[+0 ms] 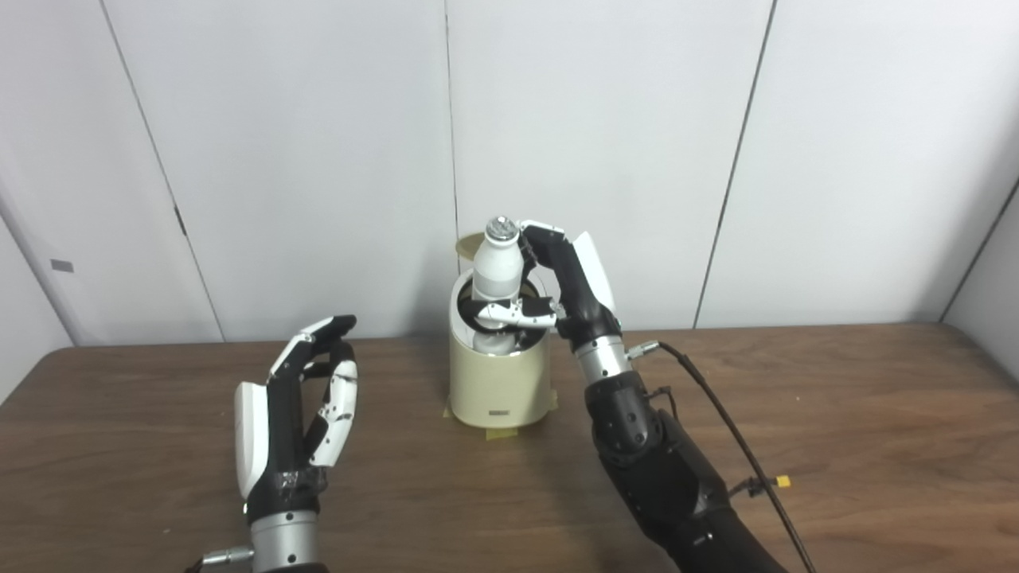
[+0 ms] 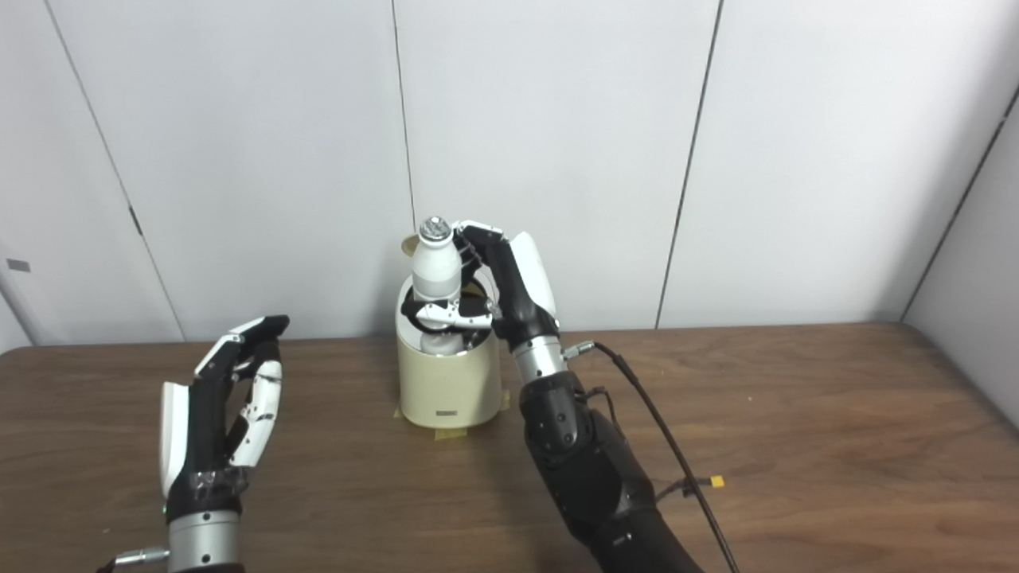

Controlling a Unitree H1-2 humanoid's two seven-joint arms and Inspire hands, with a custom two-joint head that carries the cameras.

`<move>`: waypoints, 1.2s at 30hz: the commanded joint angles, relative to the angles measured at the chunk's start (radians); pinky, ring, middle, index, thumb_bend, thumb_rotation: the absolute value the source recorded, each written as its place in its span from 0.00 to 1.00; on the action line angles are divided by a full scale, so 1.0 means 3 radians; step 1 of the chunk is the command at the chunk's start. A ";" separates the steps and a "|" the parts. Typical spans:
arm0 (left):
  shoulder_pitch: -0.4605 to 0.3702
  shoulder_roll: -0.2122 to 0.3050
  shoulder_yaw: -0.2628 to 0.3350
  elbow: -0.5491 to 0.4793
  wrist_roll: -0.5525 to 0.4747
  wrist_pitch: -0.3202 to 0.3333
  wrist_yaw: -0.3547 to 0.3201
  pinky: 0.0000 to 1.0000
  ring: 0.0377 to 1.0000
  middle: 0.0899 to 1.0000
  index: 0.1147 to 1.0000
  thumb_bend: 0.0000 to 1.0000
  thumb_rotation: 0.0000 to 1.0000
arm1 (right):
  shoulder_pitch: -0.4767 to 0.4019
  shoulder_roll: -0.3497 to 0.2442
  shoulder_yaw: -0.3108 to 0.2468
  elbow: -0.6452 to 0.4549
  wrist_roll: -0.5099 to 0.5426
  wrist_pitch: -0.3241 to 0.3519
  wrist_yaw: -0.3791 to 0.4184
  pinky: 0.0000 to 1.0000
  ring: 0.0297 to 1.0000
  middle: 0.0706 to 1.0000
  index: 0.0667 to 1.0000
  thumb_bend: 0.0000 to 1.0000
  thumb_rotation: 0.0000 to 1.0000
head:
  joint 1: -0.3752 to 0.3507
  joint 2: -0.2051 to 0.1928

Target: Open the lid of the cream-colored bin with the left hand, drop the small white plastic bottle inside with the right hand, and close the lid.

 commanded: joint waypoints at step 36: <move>-0.0100 -0.0065 -0.0026 -0.0116 -0.0009 -0.0088 0.0028 0.67 0.75 0.73 0.71 0.24 0.73 | -0.0402 -0.0309 0.0997 0.0424 -0.0119 -0.0132 -0.1253 0.40 0.46 0.45 0.43 0.52 0.00 | 0.0043 -0.0005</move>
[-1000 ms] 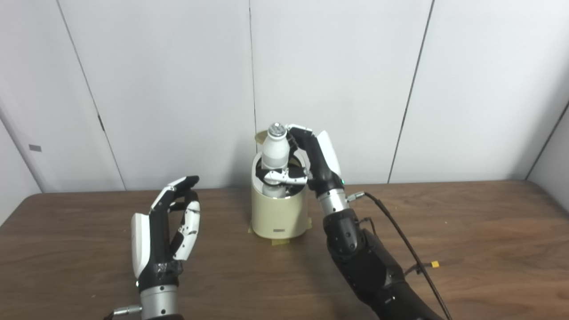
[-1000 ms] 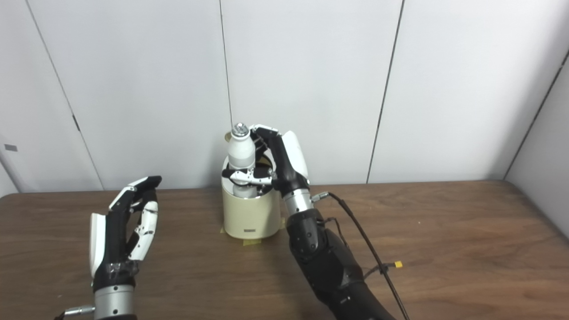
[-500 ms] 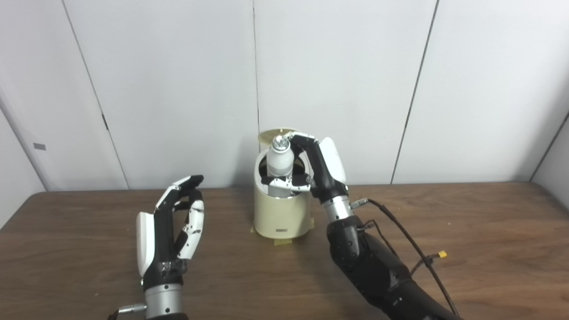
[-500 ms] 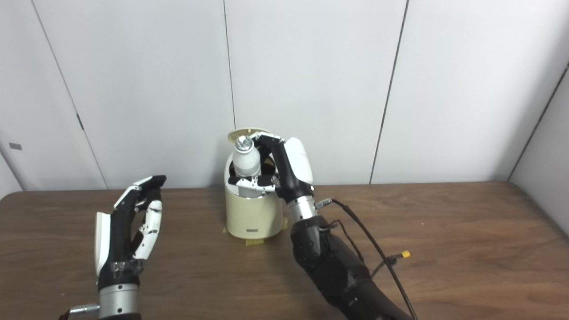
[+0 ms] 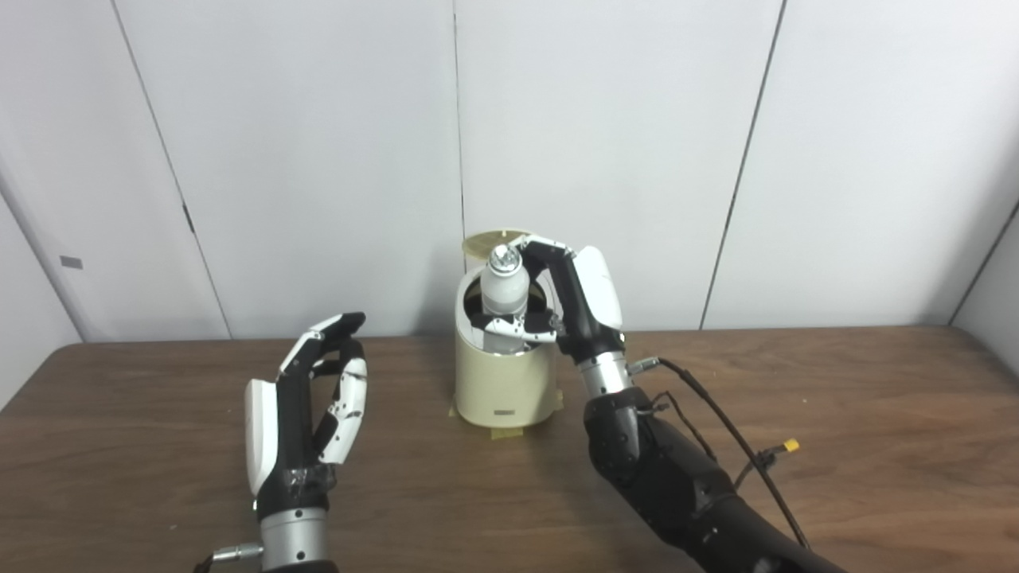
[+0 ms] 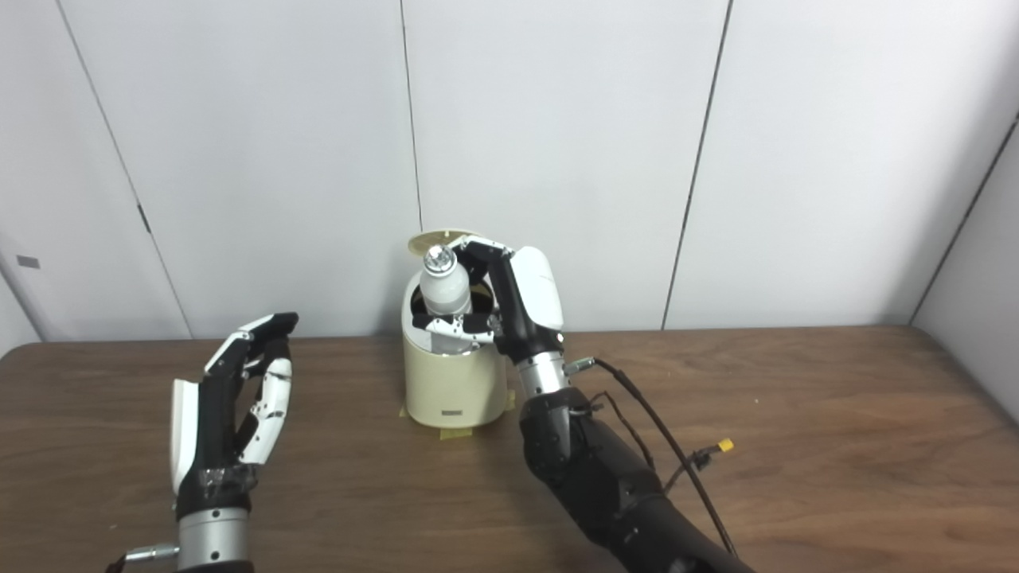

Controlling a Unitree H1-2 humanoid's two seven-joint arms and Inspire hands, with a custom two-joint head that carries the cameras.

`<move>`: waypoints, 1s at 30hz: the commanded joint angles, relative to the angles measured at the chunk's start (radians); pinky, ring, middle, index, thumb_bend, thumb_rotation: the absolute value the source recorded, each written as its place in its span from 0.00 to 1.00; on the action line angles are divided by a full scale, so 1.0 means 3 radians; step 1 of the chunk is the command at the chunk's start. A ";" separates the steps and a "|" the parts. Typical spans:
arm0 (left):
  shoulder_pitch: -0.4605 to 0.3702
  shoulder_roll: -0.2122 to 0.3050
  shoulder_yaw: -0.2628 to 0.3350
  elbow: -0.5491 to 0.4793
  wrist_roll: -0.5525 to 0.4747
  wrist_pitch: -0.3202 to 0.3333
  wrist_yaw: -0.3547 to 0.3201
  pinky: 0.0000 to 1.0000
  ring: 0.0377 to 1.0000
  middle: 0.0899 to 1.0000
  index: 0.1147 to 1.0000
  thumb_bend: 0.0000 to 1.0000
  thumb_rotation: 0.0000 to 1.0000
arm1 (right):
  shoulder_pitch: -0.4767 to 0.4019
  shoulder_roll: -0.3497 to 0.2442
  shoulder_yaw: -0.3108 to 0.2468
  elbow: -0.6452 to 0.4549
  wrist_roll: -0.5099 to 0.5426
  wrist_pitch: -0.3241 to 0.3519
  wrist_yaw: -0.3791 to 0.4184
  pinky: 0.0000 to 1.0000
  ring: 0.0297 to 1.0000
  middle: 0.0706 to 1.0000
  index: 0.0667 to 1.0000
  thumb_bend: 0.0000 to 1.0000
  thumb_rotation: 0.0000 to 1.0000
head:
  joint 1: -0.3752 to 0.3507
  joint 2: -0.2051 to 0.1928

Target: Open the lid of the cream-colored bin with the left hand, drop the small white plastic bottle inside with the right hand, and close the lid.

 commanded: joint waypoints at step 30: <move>-0.0108 -0.0027 -0.0013 -0.0129 0.0011 -0.0059 0.0024 0.67 0.75 0.73 0.71 0.25 0.73 | -0.0136 -0.0071 0.0122 0.0096 -0.0089 -0.0094 -0.0271 0.49 0.52 0.46 0.44 0.53 0.00 | -0.0014 0.0003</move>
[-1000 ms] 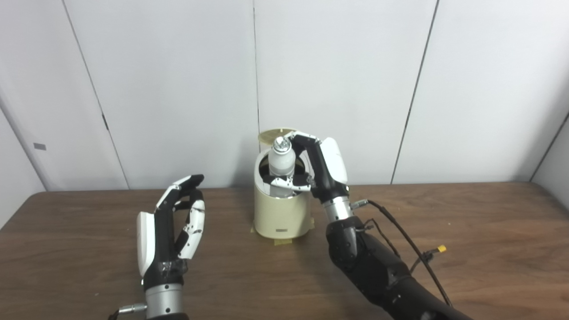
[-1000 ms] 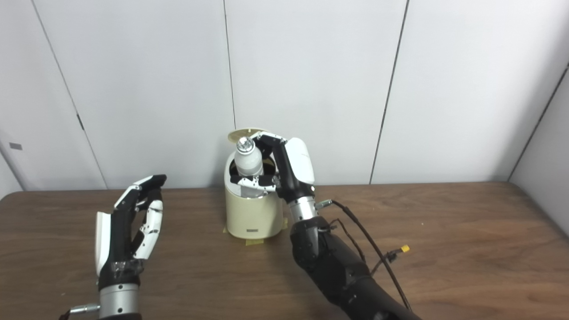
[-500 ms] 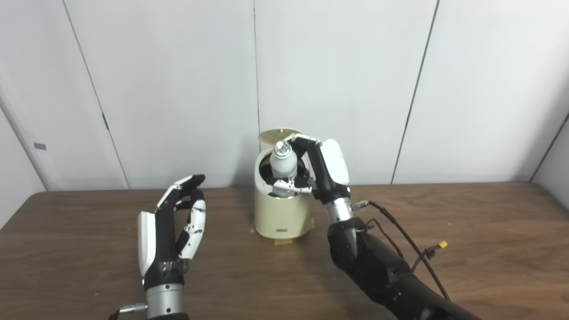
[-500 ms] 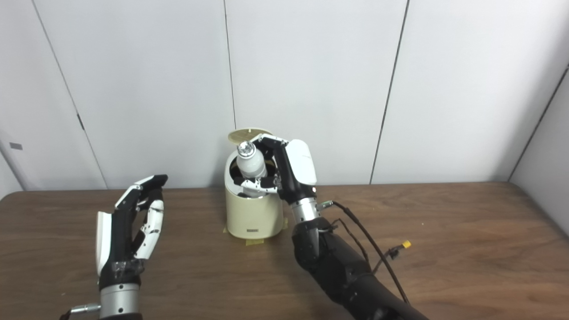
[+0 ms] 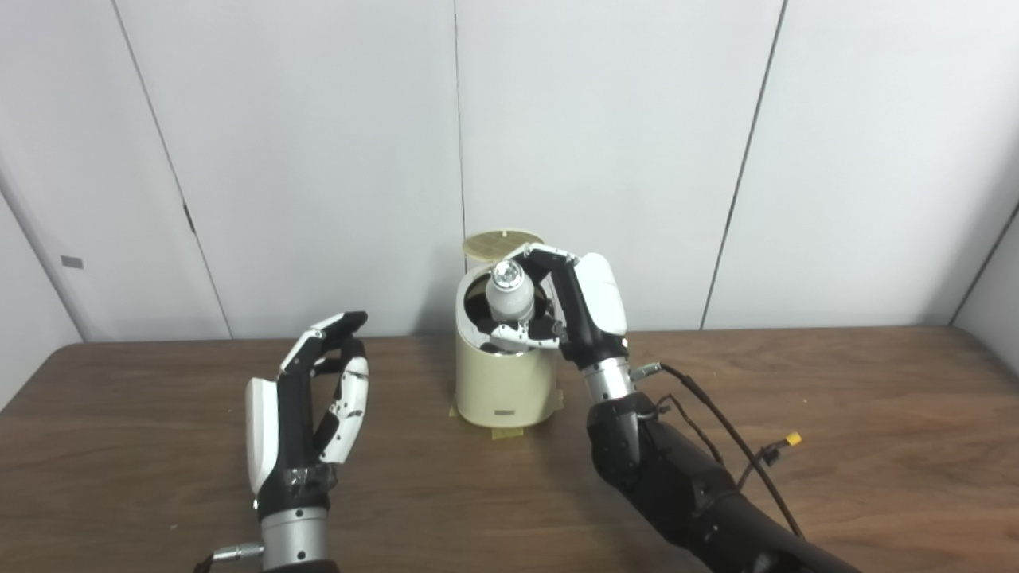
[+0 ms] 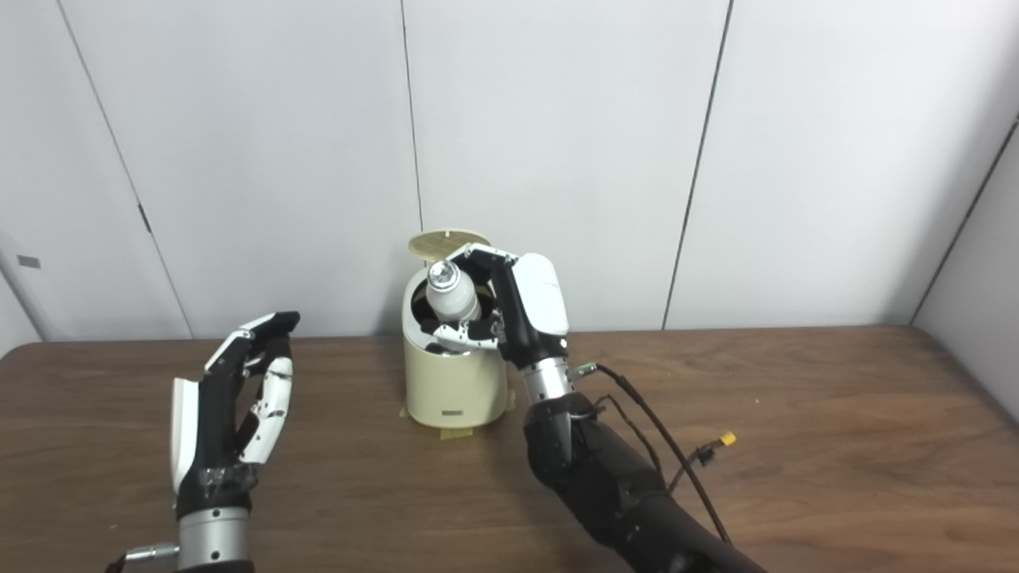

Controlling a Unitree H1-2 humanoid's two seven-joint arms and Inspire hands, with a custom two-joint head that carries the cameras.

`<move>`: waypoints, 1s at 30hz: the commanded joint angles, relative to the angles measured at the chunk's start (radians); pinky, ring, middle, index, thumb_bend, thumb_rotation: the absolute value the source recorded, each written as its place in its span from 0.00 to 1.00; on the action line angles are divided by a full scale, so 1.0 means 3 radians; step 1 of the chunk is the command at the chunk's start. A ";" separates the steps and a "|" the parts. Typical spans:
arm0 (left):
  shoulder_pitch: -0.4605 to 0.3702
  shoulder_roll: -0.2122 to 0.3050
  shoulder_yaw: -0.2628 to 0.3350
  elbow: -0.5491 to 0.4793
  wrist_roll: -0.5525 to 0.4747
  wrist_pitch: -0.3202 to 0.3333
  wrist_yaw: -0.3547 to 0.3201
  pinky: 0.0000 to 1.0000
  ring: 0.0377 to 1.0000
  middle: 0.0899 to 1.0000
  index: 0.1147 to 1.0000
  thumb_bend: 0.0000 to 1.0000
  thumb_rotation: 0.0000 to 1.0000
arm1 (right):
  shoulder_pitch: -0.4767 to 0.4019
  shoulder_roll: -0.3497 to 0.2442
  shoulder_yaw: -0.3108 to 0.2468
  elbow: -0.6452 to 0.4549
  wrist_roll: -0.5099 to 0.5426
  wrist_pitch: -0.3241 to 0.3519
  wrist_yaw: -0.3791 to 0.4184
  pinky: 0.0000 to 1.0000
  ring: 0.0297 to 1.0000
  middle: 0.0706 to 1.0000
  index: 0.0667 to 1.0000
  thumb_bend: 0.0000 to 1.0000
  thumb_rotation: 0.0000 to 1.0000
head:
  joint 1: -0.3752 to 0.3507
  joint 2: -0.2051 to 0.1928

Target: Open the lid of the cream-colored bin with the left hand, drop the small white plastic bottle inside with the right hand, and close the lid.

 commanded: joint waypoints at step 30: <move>-0.0106 -0.0020 -0.0014 -0.0084 0.0015 -0.0079 0.0028 0.67 0.75 0.73 0.71 0.26 0.73 | -0.0043 -0.0078 -0.0128 -0.0291 -0.0040 -0.0093 0.0014 0.53 0.56 0.56 0.56 0.92 0.22 | -0.0021 0.0008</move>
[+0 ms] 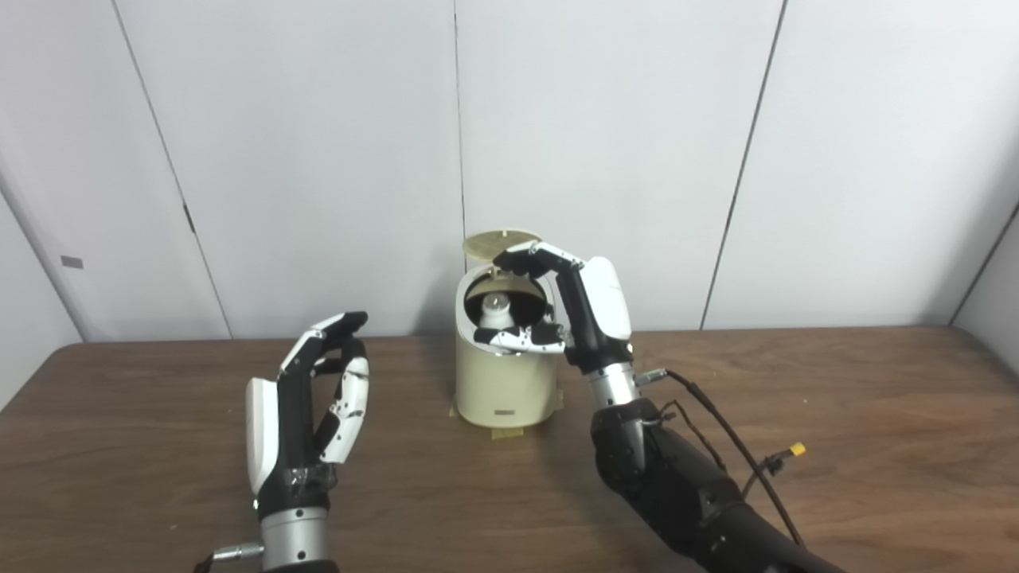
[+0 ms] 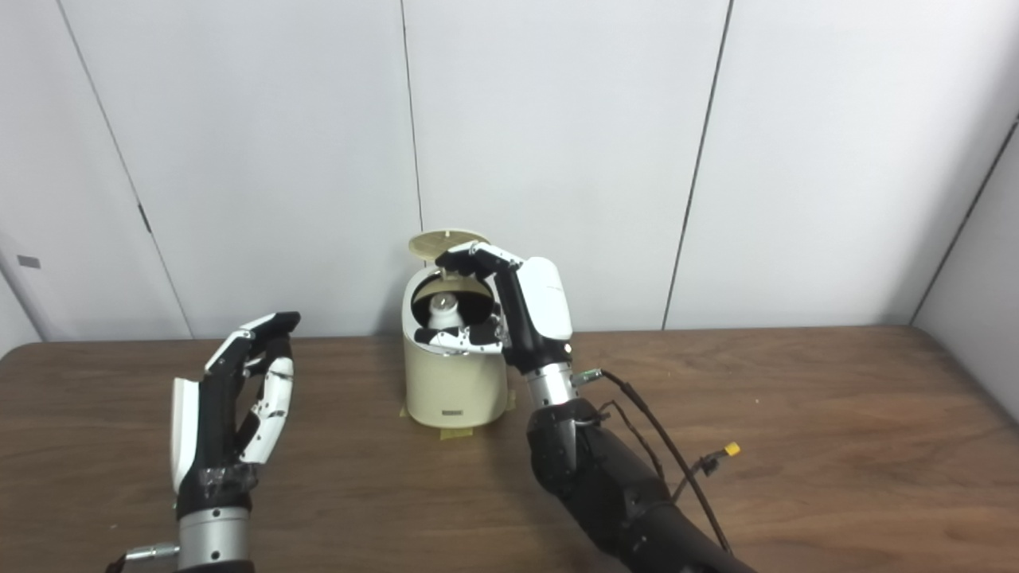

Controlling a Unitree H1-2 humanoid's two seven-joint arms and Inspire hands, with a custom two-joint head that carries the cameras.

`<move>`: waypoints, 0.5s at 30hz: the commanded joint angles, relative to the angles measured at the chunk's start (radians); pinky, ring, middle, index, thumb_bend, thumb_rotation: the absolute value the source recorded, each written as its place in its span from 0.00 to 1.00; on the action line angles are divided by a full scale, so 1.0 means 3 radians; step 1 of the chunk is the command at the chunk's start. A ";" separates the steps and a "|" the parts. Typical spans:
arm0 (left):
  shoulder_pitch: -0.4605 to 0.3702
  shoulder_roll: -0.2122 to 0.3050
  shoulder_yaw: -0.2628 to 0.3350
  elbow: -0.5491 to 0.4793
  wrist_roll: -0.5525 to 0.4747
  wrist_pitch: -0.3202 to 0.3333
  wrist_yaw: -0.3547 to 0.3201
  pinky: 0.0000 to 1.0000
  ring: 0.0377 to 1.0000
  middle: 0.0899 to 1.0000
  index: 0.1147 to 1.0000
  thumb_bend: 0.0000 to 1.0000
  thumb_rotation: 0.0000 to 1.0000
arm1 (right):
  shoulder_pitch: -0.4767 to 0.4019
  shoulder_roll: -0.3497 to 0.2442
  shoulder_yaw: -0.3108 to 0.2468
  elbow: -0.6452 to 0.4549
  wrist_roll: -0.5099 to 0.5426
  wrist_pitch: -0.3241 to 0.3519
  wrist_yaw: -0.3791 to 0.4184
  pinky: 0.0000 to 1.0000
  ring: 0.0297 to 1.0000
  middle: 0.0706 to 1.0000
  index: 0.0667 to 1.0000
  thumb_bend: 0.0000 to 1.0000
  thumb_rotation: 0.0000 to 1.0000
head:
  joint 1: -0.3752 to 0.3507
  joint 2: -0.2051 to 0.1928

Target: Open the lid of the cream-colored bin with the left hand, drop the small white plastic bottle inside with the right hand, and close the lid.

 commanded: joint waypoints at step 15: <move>-0.0120 0.0003 0.0003 -0.0073 0.0009 -0.0081 0.0029 0.66 0.75 0.73 0.71 0.25 0.73 | 0.0453 0.0141 -0.0707 -0.1387 0.0541 -0.0090 0.0077 0.38 0.42 0.45 0.45 0.52 0.17 | -0.0012 -0.0001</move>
